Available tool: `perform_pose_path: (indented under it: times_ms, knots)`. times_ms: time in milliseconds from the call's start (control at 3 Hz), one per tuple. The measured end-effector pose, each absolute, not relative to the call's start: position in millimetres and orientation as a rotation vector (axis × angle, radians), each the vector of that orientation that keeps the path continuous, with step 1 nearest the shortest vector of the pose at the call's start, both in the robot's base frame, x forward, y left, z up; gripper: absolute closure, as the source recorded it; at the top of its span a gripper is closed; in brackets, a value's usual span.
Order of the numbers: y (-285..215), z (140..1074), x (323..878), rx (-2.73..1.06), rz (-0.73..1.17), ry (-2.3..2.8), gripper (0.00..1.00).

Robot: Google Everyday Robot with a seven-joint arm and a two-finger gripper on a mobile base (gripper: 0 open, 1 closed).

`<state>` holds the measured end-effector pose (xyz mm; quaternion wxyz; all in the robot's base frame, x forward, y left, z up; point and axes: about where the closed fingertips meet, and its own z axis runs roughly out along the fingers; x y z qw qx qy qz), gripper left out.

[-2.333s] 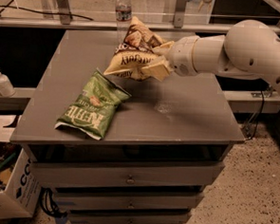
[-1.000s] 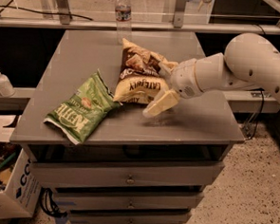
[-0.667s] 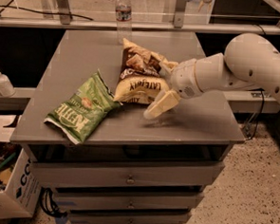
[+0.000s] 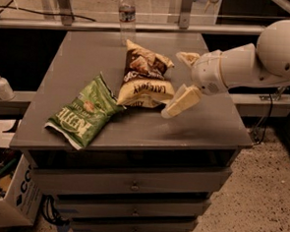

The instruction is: Move brown chip bag near green jalapeno chip bag

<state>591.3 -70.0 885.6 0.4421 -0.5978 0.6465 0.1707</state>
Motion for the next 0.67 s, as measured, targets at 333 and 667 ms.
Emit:
perform_pose_path:
  times_ms: [333, 667]
  knots:
    - [-103, 912, 584, -1.494, 0.345, 1.597, 0.0]
    - [-140, 935, 581, -1.448, 0.277, 1.613, 0.0]
